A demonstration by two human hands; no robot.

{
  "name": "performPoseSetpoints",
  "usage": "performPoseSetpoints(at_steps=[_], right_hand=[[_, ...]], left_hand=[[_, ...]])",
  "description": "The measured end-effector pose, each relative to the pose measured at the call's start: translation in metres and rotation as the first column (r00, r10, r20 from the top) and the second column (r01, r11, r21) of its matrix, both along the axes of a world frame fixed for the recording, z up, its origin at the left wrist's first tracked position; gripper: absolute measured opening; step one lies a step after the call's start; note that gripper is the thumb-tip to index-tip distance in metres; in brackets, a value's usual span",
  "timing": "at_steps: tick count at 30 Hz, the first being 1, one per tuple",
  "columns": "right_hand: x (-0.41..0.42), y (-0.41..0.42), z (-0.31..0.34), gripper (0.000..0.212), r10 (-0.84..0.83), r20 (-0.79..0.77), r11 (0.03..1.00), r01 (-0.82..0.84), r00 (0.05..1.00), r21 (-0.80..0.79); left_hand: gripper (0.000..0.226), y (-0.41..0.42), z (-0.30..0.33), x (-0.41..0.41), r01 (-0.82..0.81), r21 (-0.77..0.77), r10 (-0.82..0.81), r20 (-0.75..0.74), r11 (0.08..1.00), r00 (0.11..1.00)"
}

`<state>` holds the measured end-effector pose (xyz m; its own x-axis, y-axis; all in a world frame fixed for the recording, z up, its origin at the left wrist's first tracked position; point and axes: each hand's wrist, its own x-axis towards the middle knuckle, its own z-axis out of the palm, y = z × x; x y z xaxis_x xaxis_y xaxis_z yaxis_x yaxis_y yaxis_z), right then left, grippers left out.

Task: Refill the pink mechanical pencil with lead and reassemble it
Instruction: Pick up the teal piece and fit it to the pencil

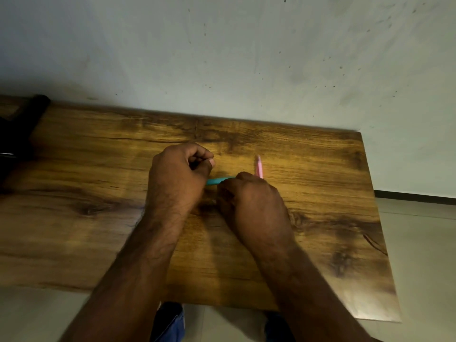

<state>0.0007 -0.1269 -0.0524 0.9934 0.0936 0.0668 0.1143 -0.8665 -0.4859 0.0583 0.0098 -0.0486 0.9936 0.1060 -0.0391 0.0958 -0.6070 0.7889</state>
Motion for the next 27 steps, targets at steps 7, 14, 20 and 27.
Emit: performPoseSetpoints(at_steps=[7, 14, 20, 27], right_hand=[[-0.002, 0.007, -0.005, 0.019, 0.005, 0.005, 1.0, -0.005, 1.0, -0.007], [0.012, -0.027, -0.001, 0.009, -0.26, -0.205, 0.845, 0.325, 0.944, 0.424], [0.019, -0.052, 0.004, 0.01, -0.331, -0.398, 0.48, 0.515, 0.856, 0.71], [0.019, -0.053, 0.007, 0.014, -0.294, -0.403, 0.415, 0.495, 0.867, 0.763]], left_hand=[[0.007, 0.0, 0.0, -0.001, 0.031, 0.023, -0.031, -0.012, 0.999, 0.999], [0.014, -0.006, -0.003, -0.004, 0.11, 0.082, -0.103, -0.092, 0.99, 0.99], [0.031, -0.011, -0.008, -0.006, 0.166, 0.165, -0.156, -0.072, 0.972, 0.985], [0.019, -0.015, -0.01, -0.007, 0.205, 0.271, -0.188, -0.087, 0.94, 0.978]])
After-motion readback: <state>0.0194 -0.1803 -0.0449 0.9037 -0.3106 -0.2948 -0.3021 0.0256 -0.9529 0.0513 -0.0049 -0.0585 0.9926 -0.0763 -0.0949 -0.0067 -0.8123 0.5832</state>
